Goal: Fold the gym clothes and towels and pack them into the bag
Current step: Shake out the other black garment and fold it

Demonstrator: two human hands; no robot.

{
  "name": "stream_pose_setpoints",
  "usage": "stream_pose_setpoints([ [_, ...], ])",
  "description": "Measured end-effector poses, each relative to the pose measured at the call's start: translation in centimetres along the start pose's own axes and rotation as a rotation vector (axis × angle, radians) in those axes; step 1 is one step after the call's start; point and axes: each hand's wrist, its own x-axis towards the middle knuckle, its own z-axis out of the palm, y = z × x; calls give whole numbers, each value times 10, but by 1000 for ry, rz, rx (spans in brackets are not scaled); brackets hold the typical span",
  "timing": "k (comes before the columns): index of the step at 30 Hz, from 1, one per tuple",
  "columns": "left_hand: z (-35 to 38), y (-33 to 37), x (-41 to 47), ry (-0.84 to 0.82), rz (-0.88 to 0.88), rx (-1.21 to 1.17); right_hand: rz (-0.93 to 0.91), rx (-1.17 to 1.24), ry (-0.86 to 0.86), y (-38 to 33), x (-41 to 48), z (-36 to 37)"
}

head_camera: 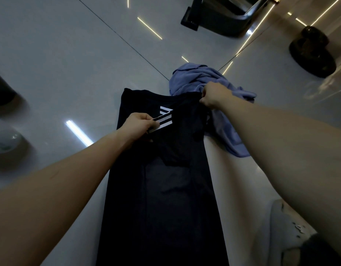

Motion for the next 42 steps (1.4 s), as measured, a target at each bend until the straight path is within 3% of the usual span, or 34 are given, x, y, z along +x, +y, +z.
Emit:
stream_pose_setpoints([
  [3,-4,-9,5,225,98,270,6,-19,23,-3,-2,1],
  [7,-8,-22,6,317,161,537,23,-15,39,-7,-5,3],
  [13,5,-33,-15,452,238,651,-89,-8,58,-13,-22,-2],
  [15,20,-34,-30,408,276,643,-141,-21,92,-10,-43,-2],
  [19,62,-34,-66,154,231,618,-157,-50,-46,2,-109,16],
  [24,131,-55,-118,-205,-188,260,-75,40,-392,26,-210,56],
  [27,161,-76,-154,-287,-338,194,7,176,-645,36,-267,94],
  [30,183,-97,-183,-298,-409,172,45,205,-753,39,-319,136],
  [33,197,-113,-205,-318,-483,137,65,238,-772,41,-362,168],
  [42,202,-137,-247,-388,-617,54,149,348,-621,52,-428,199],
])
